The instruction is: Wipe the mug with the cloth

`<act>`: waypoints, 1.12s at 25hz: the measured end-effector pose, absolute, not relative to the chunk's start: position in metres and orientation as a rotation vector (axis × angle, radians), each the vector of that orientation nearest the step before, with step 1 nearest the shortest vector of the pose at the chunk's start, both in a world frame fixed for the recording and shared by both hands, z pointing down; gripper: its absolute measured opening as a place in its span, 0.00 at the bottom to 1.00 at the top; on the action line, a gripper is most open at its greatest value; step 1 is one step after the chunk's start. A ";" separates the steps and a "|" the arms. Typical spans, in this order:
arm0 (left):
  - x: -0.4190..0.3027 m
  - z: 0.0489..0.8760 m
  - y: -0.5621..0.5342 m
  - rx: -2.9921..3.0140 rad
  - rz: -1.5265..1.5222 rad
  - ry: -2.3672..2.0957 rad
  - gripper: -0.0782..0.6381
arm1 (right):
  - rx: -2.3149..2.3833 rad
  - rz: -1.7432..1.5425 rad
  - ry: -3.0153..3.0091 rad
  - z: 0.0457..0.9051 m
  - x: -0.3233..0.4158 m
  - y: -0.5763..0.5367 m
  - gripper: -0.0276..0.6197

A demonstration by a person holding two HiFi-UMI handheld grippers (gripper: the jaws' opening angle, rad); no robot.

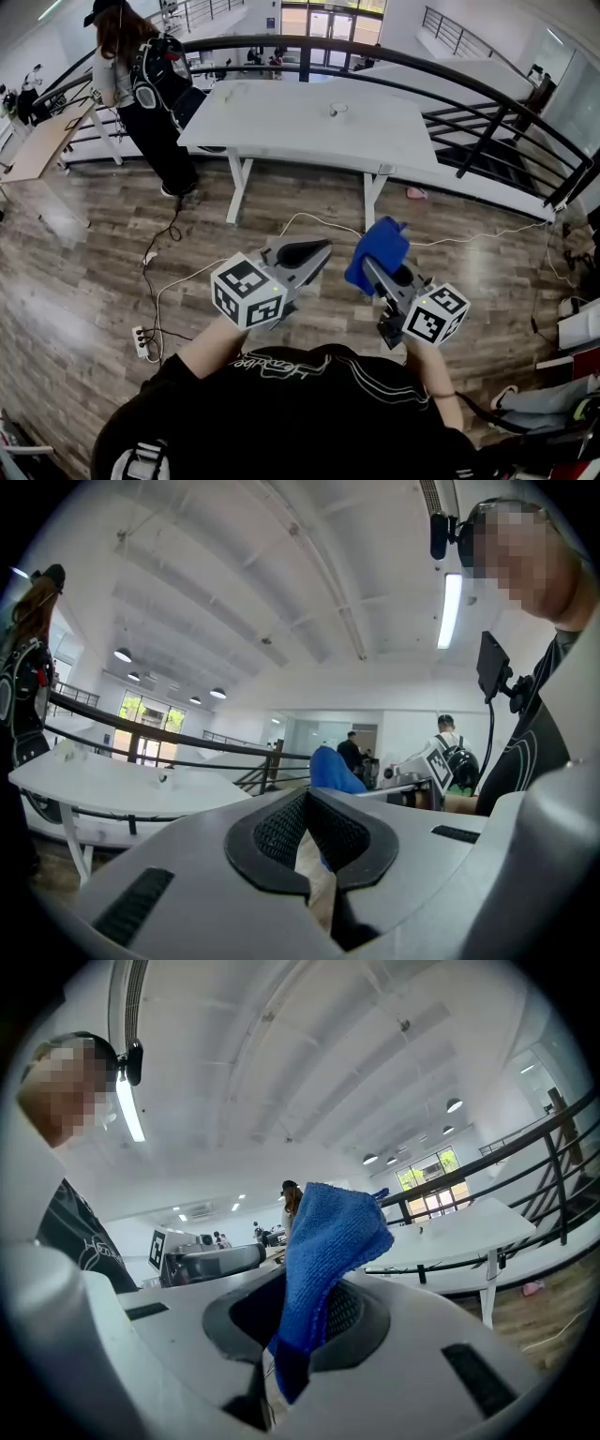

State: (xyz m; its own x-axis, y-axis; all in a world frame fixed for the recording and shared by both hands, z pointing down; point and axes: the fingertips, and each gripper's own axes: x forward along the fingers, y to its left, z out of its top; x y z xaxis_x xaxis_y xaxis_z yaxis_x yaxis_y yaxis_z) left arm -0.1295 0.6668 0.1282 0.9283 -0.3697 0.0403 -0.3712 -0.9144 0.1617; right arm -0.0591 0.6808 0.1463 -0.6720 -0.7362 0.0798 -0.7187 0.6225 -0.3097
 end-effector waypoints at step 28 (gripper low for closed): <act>-0.062 0.270 0.167 2.696 0.209 -0.828 0.12 | -1.076 -0.749 2.851 0.271 0.038 0.169 0.12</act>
State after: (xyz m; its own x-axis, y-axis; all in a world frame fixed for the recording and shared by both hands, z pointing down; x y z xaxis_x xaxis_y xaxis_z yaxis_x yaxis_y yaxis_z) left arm -0.0620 0.1667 0.2704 0.8221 -0.5216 0.2282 -0.5673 -0.7840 0.2521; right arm 0.0380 0.1687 0.2708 -0.7648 -0.6239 0.1606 -0.6223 0.6508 -0.4350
